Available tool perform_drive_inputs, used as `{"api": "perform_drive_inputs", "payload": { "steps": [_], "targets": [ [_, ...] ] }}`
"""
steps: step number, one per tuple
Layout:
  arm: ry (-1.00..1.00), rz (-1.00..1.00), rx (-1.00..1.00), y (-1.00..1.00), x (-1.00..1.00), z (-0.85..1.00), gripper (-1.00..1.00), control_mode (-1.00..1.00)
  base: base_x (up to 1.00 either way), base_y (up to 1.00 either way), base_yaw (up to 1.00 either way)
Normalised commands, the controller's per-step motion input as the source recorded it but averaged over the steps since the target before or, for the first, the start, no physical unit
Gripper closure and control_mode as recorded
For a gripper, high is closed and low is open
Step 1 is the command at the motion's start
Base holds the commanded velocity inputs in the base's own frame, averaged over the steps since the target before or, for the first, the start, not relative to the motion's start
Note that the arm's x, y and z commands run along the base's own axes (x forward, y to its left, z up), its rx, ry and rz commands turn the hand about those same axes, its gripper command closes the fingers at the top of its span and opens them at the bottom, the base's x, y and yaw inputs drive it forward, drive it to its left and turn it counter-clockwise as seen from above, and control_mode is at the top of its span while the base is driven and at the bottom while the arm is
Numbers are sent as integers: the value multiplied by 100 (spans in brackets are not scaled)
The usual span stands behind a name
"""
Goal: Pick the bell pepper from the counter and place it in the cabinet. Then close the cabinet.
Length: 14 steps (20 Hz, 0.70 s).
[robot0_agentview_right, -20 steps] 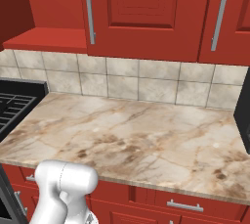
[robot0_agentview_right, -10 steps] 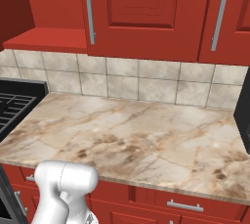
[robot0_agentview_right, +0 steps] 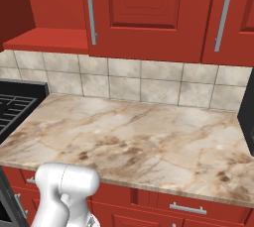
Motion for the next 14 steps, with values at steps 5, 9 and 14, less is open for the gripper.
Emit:
{"api": "perform_drive_inputs", "payload": {
  "steps": [5,9,14],
  "targets": [
    [-4,0,0,49,27,-44,-100,-100,0,0,0],
    [-14,0,0,63,2,-18,-100,-100,0,0,0],
    [-9,0,0,61,29,-9,-100,-100,0,0,0]
  ]
}}
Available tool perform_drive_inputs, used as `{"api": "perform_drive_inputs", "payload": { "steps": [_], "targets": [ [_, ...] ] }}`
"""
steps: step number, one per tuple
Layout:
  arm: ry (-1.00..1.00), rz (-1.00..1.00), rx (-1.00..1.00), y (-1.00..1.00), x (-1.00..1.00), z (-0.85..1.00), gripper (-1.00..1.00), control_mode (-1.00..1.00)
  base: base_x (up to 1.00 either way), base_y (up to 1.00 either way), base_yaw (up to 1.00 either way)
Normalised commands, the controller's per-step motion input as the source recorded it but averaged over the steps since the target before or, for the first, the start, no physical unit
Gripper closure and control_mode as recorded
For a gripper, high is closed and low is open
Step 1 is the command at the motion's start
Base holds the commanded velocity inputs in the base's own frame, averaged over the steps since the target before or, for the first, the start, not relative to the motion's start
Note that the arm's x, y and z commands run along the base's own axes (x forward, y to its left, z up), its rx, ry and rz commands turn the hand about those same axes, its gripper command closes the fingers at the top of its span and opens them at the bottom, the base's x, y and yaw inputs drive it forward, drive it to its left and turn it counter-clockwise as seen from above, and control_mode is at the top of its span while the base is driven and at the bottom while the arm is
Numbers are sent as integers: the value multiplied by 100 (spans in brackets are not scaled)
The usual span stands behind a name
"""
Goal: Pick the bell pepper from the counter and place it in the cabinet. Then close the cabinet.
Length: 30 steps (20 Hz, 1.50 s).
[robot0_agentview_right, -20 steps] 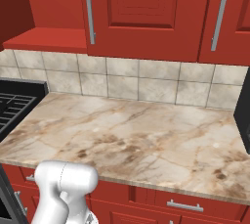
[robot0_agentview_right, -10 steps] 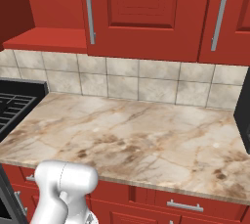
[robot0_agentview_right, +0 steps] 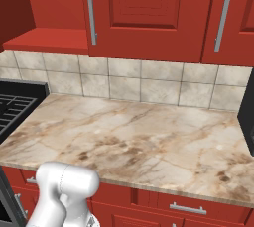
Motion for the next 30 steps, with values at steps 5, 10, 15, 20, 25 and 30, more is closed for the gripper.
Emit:
{"api": "perform_drive_inputs", "payload": {
  "steps": [5,10,15,20,25,30],
  "targets": [
    [-3,0,0,53,65,-6,-100,-100,0,0,0],
    [-2,0,0,50,69,-9,-100,-100,0,0,0],
    [0,0,0,54,68,-19,-100,-100,0,0,0],
    [0,0,0,53,67,-19,-100,-100,0,0,0],
    [0,-1,0,50,76,-19,-100,-100,0,0,0],
    [0,-2,0,46,77,-24,-100,-100,0,0,0]
  ]
}}
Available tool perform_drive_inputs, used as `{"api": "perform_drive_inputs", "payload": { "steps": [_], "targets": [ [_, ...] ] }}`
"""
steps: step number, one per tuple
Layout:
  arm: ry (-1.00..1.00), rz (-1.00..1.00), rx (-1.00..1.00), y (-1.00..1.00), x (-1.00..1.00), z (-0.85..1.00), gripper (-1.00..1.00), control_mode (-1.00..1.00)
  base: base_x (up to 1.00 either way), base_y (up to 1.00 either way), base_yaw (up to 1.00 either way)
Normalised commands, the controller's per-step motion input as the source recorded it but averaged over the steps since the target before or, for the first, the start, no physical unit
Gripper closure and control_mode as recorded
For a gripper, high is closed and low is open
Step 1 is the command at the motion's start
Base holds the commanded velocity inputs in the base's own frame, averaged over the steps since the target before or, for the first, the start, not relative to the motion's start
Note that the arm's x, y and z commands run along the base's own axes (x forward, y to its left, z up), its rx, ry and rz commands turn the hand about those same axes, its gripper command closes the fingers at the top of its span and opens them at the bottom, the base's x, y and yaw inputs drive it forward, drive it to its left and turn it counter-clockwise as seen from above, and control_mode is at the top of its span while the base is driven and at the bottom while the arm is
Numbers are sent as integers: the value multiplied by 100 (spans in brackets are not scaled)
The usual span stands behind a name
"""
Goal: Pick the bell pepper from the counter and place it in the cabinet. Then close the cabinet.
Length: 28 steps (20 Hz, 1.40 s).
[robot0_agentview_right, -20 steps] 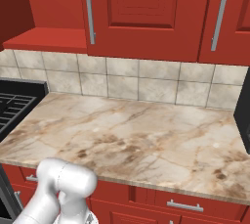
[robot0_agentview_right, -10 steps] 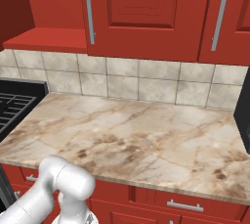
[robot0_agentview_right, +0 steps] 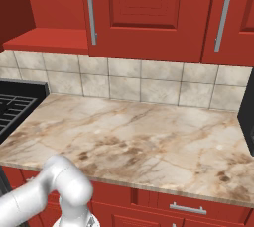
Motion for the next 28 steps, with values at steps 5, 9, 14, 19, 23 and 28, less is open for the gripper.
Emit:
{"api": "perform_drive_inputs", "payload": {
  "steps": [5,9,14,19,23,28],
  "targets": [
    [-2,-3,0,23,44,-10,-100,-100,0,0,0],
    [-19,-1,0,0,-2,0,-100,-100,0,0,0],
    [-33,-3,0,-2,-17,15,-100,-100,0,0,0],
    [-21,-11,0,-8,0,8,-100,-100,0,0,0],
    [-8,-17,0,-19,10,0,-100,-100,0,0,0],
    [-4,-18,1,-36,8,0,-100,-100,0,0,0]
  ]
}}
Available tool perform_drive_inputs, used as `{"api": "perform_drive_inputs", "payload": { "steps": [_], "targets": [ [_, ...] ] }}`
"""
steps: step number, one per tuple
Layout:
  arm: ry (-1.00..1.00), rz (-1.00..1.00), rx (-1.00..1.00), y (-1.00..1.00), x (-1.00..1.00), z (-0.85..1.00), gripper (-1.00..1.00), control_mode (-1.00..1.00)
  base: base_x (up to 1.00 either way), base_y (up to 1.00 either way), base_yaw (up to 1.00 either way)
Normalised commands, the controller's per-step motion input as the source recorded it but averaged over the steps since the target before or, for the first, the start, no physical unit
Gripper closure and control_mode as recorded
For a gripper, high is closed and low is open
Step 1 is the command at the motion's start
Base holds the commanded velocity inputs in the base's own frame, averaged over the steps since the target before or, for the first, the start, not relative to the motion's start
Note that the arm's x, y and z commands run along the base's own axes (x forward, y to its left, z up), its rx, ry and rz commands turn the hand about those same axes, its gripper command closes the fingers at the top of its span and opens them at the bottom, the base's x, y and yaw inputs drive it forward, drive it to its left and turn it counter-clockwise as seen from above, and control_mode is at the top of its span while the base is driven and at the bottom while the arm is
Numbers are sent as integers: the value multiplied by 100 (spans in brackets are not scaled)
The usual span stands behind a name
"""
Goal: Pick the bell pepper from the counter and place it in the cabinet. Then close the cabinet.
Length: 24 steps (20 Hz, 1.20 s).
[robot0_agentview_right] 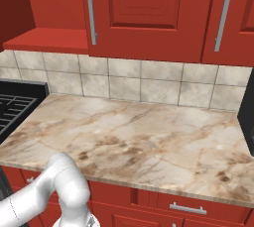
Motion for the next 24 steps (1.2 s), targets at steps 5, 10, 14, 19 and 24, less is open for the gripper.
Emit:
{"api": "perform_drive_inputs", "payload": {
  "steps": [5,10,14,19,24],
  "targets": [
    [0,-17,2,-56,1,0,-100,-100,0,0,0],
    [0,-17,3,-63,0,0,-100,-100,0,0,0],
    [0,-15,2,-70,0,0,-100,-100,0,0,0],
    [0,-14,2,-71,4,11,-100,-100,0,0,0],
    [-2,-11,1,-65,12,30,-100,-100,0,0,0]
  ]
}}
